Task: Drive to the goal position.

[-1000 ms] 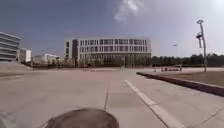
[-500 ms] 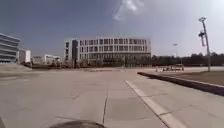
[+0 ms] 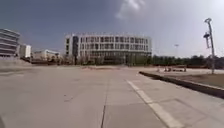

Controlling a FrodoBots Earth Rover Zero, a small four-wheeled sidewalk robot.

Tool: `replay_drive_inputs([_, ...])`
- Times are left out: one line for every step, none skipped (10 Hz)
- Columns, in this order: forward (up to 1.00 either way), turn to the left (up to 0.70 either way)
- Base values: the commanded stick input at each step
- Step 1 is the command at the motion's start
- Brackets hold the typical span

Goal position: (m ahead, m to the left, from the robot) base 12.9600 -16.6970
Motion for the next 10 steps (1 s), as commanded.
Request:
replay_drive_inputs([0.70, -0.35])
replay_drive_inputs([0.70, -0.35])
replay_drive_inputs([0.70, -0.14])
replay_drive_inputs([0.70, 0.00])
replay_drive_inputs([0.70, 0.00])
replay_drive_inputs([0.70, 0.00])
replay_drive_inputs([0.70, 0.00])
replay_drive_inputs([0.70, 0.00])
replay_drive_inputs([0.70, 0.02])
replay_drive_inputs([0.70, 0.08])
